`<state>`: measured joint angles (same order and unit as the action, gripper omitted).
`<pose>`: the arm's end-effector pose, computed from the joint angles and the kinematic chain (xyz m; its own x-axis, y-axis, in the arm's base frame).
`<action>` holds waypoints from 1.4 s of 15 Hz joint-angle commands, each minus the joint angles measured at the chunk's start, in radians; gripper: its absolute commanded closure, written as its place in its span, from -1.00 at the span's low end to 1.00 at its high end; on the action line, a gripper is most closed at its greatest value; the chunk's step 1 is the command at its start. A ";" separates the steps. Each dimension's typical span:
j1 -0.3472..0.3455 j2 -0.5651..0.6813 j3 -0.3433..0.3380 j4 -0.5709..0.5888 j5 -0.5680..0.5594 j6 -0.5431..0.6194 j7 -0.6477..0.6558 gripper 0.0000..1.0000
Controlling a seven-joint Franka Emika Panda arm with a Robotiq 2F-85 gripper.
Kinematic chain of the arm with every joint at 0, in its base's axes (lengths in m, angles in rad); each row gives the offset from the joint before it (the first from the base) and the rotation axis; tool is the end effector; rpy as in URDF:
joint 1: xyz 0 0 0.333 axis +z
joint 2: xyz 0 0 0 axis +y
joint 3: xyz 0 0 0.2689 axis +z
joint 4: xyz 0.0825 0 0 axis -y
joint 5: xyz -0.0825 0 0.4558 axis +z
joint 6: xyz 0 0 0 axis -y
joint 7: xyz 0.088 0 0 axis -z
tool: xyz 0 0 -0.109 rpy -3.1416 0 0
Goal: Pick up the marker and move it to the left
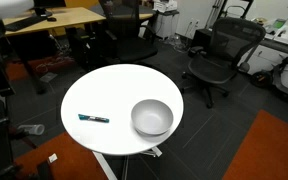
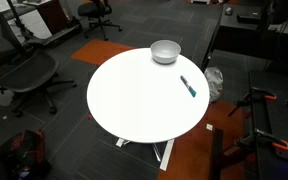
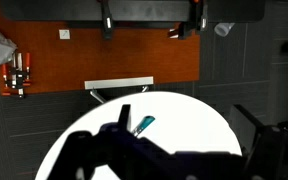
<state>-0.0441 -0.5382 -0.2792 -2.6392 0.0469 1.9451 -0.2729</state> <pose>0.4216 -0.1182 0.3186 0.9930 -0.0078 -0.1182 -0.0339 -0.9747 -0.2207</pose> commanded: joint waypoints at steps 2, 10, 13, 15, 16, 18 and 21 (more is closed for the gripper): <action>-0.026 0.004 0.025 0.001 0.013 -0.002 -0.012 -1.00; -0.028 0.015 0.039 0.002 0.021 0.007 0.021 -1.00; -0.038 0.036 0.066 0.001 0.030 0.024 0.108 -1.00; -0.044 0.054 0.091 0.006 0.032 0.026 0.179 -1.00; -0.047 0.056 0.105 0.004 0.031 0.031 0.220 -1.00; -0.055 0.064 0.134 0.001 0.029 0.047 0.300 -1.00; -0.069 0.105 0.179 0.002 0.021 0.108 0.446 -1.00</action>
<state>-0.0810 -0.4759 -0.1530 -2.6392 0.0564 1.9905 0.0551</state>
